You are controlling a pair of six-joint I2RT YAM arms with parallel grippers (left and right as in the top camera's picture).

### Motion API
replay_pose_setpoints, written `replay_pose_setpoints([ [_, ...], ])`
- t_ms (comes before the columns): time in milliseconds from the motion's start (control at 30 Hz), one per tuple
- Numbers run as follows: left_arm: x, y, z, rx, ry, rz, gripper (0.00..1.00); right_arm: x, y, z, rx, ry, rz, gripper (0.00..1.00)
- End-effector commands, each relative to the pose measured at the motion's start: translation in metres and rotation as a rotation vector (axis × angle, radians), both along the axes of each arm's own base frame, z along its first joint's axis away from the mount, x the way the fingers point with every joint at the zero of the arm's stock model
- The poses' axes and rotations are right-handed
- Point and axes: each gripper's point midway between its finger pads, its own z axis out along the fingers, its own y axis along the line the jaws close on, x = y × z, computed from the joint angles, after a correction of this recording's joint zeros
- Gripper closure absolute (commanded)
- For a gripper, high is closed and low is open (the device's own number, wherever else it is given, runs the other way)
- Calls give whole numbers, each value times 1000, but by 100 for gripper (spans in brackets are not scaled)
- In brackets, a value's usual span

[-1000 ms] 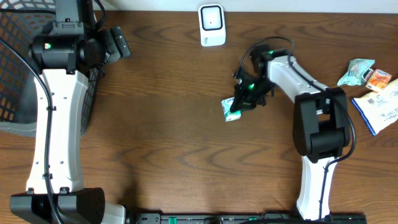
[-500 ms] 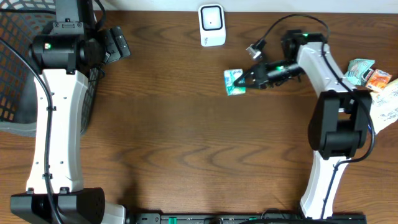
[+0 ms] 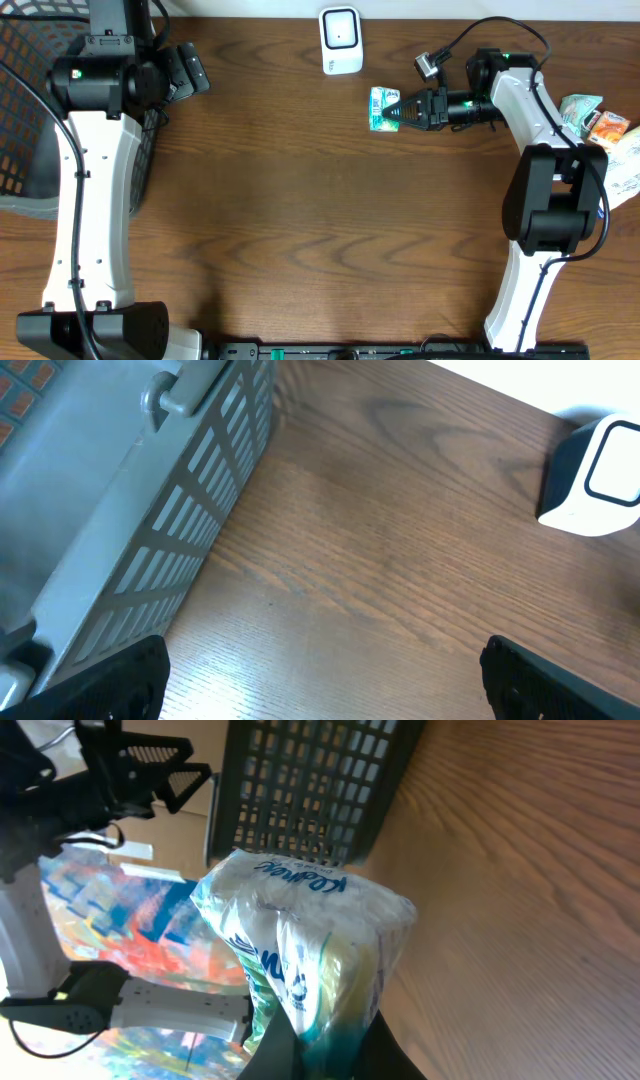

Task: Scan the item barcode
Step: 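Lift the teal pack and rotate it toward the scanner, then hold the teal pack barcode against the scanner window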

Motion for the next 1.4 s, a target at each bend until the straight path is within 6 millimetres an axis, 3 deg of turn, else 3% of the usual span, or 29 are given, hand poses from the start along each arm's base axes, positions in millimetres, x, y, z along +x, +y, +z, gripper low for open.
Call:
replay_pose_setpoints([
  [0, 0, 2, 1, 13, 0, 10, 2, 0, 12, 12, 54, -46, 21, 99],
  [1000, 0, 2, 1, 13, 0, 10, 2, -18, 43, 5, 12, -7, 104, 99],
  [1067, 0, 2, 1, 13, 0, 10, 2, -21, 48, -10, -76, -1, 131, 99],
  [1167, 0, 2, 1, 13, 0, 10, 2, -21, 51, -52, -353, 83, 133, 99],
  [1233, 0, 2, 1, 13, 0, 10, 2, -16, 47, -82, -570, 139, 83, 99],
  [1367, 0, 2, 1, 13, 0, 10, 2, 2, 26, -118, -945, 97, -32, 99],
])
